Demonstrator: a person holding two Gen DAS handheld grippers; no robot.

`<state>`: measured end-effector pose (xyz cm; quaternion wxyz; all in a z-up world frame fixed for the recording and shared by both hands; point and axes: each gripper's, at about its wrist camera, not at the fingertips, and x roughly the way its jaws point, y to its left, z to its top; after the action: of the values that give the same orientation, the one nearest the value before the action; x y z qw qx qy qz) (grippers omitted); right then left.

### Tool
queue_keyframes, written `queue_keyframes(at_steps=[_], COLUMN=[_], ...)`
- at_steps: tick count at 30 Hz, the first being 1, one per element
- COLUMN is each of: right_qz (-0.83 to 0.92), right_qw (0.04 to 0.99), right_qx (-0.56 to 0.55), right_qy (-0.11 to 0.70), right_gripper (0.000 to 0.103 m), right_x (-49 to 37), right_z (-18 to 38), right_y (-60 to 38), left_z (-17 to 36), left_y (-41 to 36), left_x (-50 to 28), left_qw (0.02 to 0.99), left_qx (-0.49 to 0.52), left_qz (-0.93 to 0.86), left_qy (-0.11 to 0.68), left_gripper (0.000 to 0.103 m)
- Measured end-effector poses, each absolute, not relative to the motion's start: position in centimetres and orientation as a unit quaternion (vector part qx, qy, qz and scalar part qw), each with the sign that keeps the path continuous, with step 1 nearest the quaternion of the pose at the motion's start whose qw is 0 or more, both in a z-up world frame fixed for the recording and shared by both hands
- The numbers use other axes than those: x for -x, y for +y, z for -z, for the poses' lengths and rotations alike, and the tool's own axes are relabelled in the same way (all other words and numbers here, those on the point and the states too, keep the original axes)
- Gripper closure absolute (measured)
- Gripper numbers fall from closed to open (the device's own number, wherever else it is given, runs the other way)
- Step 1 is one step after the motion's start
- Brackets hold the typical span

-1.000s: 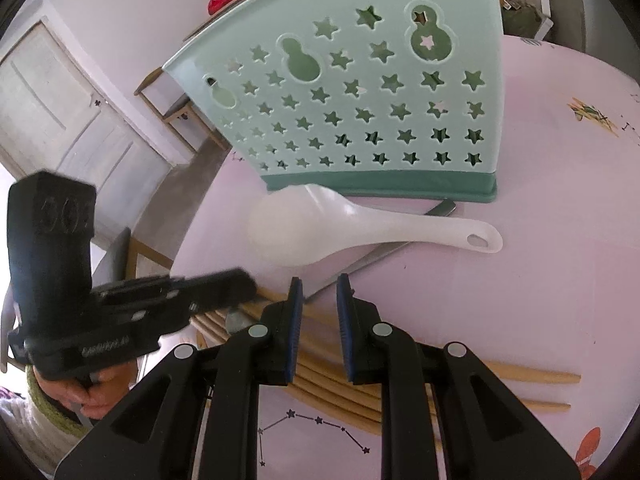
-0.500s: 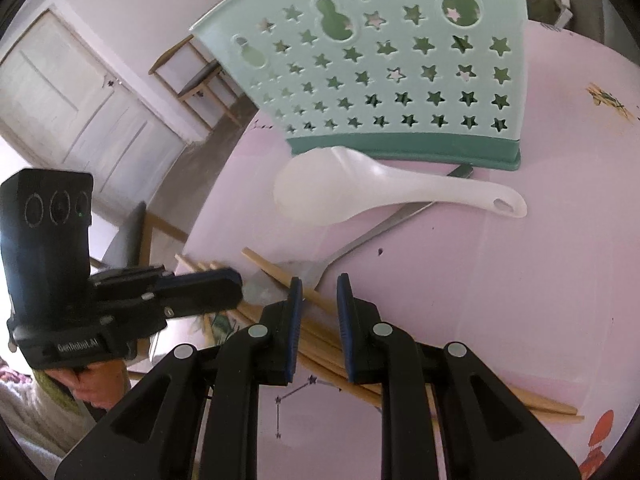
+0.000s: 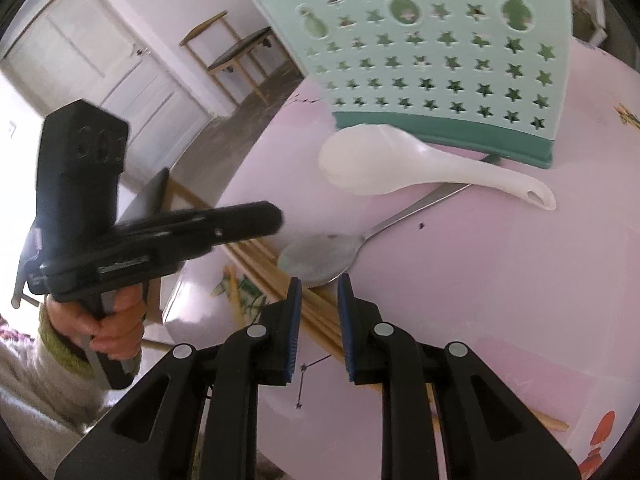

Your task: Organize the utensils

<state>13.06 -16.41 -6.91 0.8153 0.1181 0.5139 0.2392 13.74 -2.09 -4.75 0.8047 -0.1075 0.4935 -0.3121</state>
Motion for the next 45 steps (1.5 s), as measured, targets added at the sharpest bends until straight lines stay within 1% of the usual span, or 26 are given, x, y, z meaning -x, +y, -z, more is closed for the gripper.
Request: queue_keyframes(at_steps=[2,6,7,10,13,17,22,26,33,36,38,40,45], right_qz=[-0.248,-0.257,-0.258,-0.254,-0.229,-0.217,-0.226,-0.221,-0.217,-0.215,-0.208,-0.198,-0.182], right_qw=[0.812,0.809,0.810,0.811,0.812,0.794,0.765,0.758,0.731,0.736,0.741,0.750,0.760], right_qx=[-0.110,-0.095,-0.096,-0.128,-0.168,-0.204,-0.245,-0.271,-0.366,-0.356,-0.349,-0.339,-0.337], right_qy=[0.517,0.520,0.518,0.511,0.510,0.530,0.551,0.550,0.534,0.534,0.534,0.531,0.525], right_gripper=[0.080,0.078,0.078,0.076,0.076,0.076,0.077,0.082,0.082,0.078,0.068,0.066,0.066], right_x=[-13.1,-12.9,-12.9,-13.3,-14.1,-15.2,-16.9,-18.7,-20.9,-20.4,-19.5,-18.9,-16.6], right_z=[7.0,7.0,6.9,6.8,7.0,7.9,9.5,10.1,11.4,11.1,10.7,10.3,10.2], right_y=[-16.1,-15.7,-15.7,-16.6,-18.0,-18.8,-18.5,-17.7,-17.8,-17.8,-18.3,-18.9,-20.8], left_z=[4.9,5.1,5.3,5.6,5.5,5.2,4.7,4.2,4.6,4.8,5.0,5.2,6.1], left_y=[-1.9,-1.3,-1.3,-1.3,-1.3,-1.1,0.2,1.5,2.5,2.7,2.8,2.7,2.2], left_x=[-13.5,-13.3,-13.3,-13.2,-12.9,-12.5,-12.4,-12.6,-13.4,-13.7,-14.1,-14.4,-15.7], left_qw=[0.801,0.794,0.792,0.791,0.793,0.798,0.806,0.814,0.817,0.815,0.813,0.810,0.783], left_qx=[0.108,0.117,0.116,0.112,0.106,0.100,0.115,0.134,0.159,0.168,0.176,0.181,0.210], left_qz=[0.315,0.321,0.323,0.323,0.325,0.328,0.323,0.313,0.299,0.295,0.292,0.292,0.292], left_qy=[0.497,0.503,0.504,0.508,0.504,0.495,0.482,0.470,0.467,0.470,0.472,0.476,0.507], left_gripper=[0.089,0.089,0.087,0.086,0.086,0.086,0.086,0.086,0.086,0.085,0.081,0.078,0.077])
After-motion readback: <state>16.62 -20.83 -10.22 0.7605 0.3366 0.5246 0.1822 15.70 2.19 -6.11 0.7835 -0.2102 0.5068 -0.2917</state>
